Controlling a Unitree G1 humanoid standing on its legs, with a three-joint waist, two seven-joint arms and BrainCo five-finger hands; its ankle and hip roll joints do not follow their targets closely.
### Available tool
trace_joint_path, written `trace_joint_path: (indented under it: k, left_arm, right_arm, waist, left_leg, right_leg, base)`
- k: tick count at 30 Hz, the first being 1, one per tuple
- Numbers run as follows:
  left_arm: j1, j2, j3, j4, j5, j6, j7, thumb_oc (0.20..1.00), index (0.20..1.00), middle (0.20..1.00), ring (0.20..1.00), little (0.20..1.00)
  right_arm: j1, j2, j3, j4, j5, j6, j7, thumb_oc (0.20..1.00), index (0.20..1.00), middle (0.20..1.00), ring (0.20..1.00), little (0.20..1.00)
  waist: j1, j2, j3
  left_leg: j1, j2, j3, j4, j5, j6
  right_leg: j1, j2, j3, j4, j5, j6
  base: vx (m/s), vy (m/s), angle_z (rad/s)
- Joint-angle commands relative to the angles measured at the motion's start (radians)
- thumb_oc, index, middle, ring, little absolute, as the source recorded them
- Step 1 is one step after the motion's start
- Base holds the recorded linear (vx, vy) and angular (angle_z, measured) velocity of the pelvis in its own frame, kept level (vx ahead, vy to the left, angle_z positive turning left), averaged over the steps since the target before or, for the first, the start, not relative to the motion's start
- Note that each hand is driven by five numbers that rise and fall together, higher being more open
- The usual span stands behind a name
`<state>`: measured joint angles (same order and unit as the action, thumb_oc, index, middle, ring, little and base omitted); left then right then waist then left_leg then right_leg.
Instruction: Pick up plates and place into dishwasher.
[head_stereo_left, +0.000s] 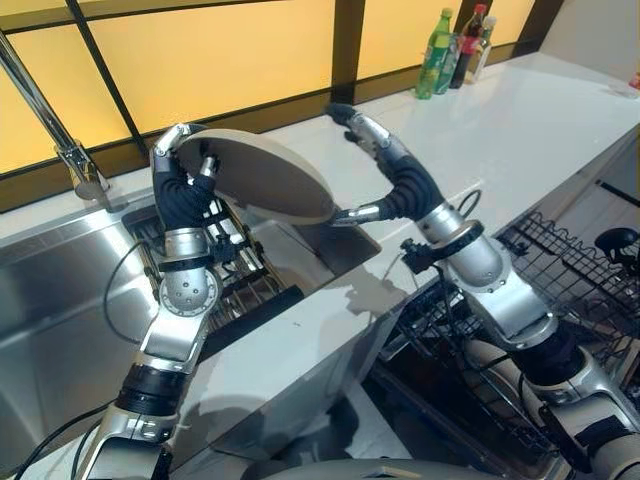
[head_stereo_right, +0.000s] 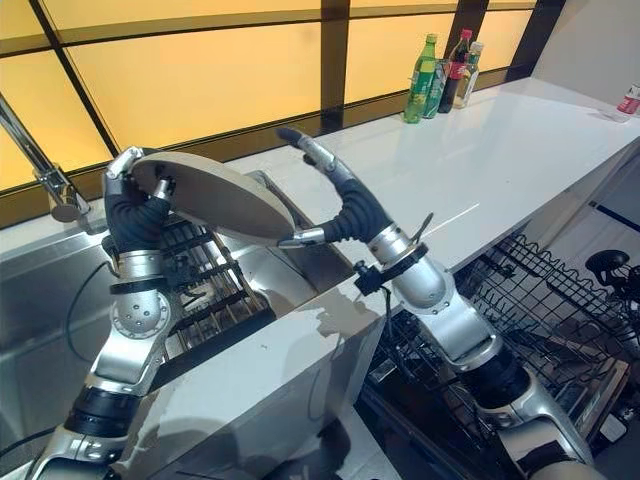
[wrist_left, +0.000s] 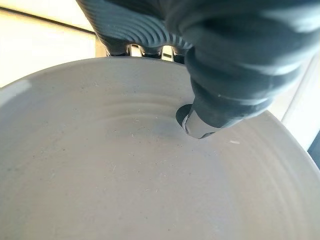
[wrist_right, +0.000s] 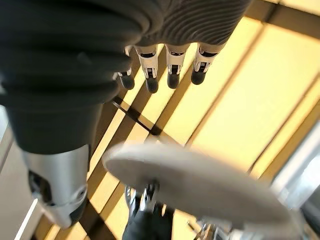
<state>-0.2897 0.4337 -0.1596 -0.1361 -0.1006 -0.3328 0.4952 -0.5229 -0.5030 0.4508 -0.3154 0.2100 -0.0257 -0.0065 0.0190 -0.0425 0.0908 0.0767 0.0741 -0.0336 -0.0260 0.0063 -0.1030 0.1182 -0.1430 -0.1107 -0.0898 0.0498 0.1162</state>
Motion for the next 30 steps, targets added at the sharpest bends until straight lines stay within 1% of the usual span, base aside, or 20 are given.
trace_joint_path:
  k: [1, 4, 6, 11, 17, 18, 19, 20, 25, 28, 30]
  left_arm:
    - [-0.131, 0.002, -0.050, -0.022, 0.024, -0.008, 0.016, 0.200, 0.200, 0.200, 0.200, 0.200]
    - [-0.142, 0.001, -0.064, -0.028, 0.020, 0.006, 0.017, 0.200, 0.200, 0.200, 0.200, 0.200]
    - [-0.146, 0.002, -0.069, -0.031, 0.019, 0.015, 0.021, 0.200, 0.200, 0.200, 0.200, 0.200]
    - [-0.147, 0.008, -0.074, -0.044, 0.017, 0.033, 0.027, 0.200, 0.200, 0.200, 0.200, 0.200]
    - [-0.160, 0.003, -0.094, -0.030, 0.017, 0.030, 0.028, 0.200, 0.200, 0.200, 0.200, 0.200]
    - [-0.160, 0.002, -0.094, -0.029, 0.016, 0.031, 0.027, 0.200, 0.200, 0.200, 0.200, 0.200]
    - [-0.160, 0.001, -0.093, -0.029, 0.015, 0.032, 0.027, 0.200, 0.200, 0.200, 0.200, 0.200]
    - [-0.159, 0.000, -0.092, -0.029, 0.016, 0.032, 0.027, 0.200, 0.200, 0.200, 0.200, 0.200]
    - [-0.155, 0.004, -0.087, -0.030, 0.006, 0.032, 0.024, 0.200, 0.200, 0.200, 0.200, 0.200]
    - [-0.157, 0.002, -0.087, -0.027, 0.005, 0.029, 0.019, 0.200, 0.200, 0.200, 0.200, 0.200]
    - [-0.157, 0.000, -0.086, -0.022, 0.005, 0.026, 0.016, 0.200, 0.200, 0.200, 0.200, 0.200]
  right_arm:
    - [-0.118, 0.030, 0.036, -0.038, 0.027, 0.025, 0.001, 1.000, 1.000, 1.000, 1.000, 1.000]
    - [-0.136, 0.048, 0.071, -0.031, 0.031, 0.047, -0.014, 1.000, 1.000, 1.000, 1.000, 1.000]
    - [-0.143, 0.057, 0.088, -0.024, -0.039, 0.066, -0.044, 1.000, 1.000, 1.000, 1.000, 1.000]
    - [-0.156, 0.066, 0.124, -0.012, -0.055, 0.125, -0.046, 1.000, 1.000, 1.000, 1.000, 1.000]
    - [-0.181, 0.088, 0.136, 0.013, -0.068, 0.160, -0.120, 1.000, 1.000, 1.000, 1.000, 1.000]
    - [-0.183, 0.091, 0.136, 0.019, -0.072, 0.170, -0.128, 0.636, 0.636, 0.636, 0.636, 0.636]
    - [-0.184, 0.093, 0.136, 0.025, -0.066, 0.172, -0.136, 0.247, 0.247, 0.247, 0.247, 0.247]
    - [-0.183, 0.093, 0.134, 0.025, -0.060, 0.175, -0.139, 0.200, 0.200, 0.200, 0.200, 0.200]
    - [-0.175, 0.091, 0.118, 0.031, -0.056, 0.190, -0.145, 0.200, 0.200, 0.200, 0.200, 0.200]
    - [-0.173, 0.087, 0.117, 0.036, -0.064, 0.189, -0.121, 0.200, 0.200, 0.200, 0.200, 0.200]
    - [-0.178, 0.082, 0.118, 0.035, -0.064, 0.200, -0.105, 0.200, 0.200, 0.200, 0.200, 0.200]
  waist:
    - [0.044, 0.010, -0.065]
    - [0.049, 0.009, -0.065]
    - [0.051, 0.010, -0.066]
    - [0.059, 0.012, -0.066]
    - [0.065, 0.014, -0.064]
    - [0.067, 0.014, -0.064]
    - [0.067, 0.015, -0.065]
    - [0.068, 0.015, -0.065]
    - [0.071, 0.014, -0.067]
    - [0.072, 0.013, -0.066]
    - [0.073, 0.011, -0.065]
  left_leg:
    - [-0.024, 0.012, -0.019, 0.031, -0.057, 0.019]
    - [-0.023, 0.012, -0.021, 0.028, -0.056, 0.019]
    - [-0.023, 0.012, -0.022, 0.027, -0.055, 0.018]
    - [-0.025, 0.012, -0.022, 0.026, -0.052, 0.017]
    - [-0.022, 0.010, -0.031, 0.020, -0.052, 0.016]
    - [-0.022, 0.010, -0.032, 0.021, -0.052, 0.016]
    - [-0.021, 0.010, -0.032, 0.019, -0.052, 0.016]
    - [-0.021, 0.010, -0.033, 0.018, -0.051, 0.016]
    - [-0.022, 0.007, -0.035, 0.017, -0.050, 0.019]
    - [-0.024, 0.005, -0.039, 0.019, -0.052, 0.020]
    - [-0.024, 0.003, -0.041, 0.019, -0.053, 0.022]
  right_leg:
    - [-0.032, -0.019, 0.001, 0.161, -0.134, 0.019]
    - [-0.029, -0.018, -0.002, 0.160, -0.134, 0.019]
    - [-0.028, -0.020, -0.005, 0.157, -0.132, 0.020]
    - [-0.026, -0.026, -0.012, 0.151, -0.127, 0.024]
    - [-0.021, -0.029, -0.014, 0.145, -0.124, 0.026]
    - [-0.021, -0.031, -0.016, 0.145, -0.124, 0.027]
    - [-0.021, -0.032, -0.016, 0.144, -0.123, 0.029]
    - [-0.020, -0.032, -0.015, 0.143, -0.122, 0.029]
    - [-0.021, -0.036, -0.016, 0.143, -0.119, 0.032]
    - [-0.022, -0.039, -0.018, 0.145, -0.121, 0.033]
    - [-0.021, -0.038, -0.017, 0.146, -0.121, 0.033]
  base:
    - [0.00, 0.000, 0.00]
    - [0.00, 0.000, 0.00]
    - [0.00, 0.000, 0.00]
    - [0.00, 0.000, 0.00]
    - [0.00, 0.000, 0.00]
    - [0.00, 0.000, 0.00]
    - [0.00, 0.000, 0.00]
    - [0.00, 0.000, 0.00]
    - [0.00, 0.000, 0.00]
    - [0.00, 0.000, 0.00]
    - [0.00, 0.000, 0.00]
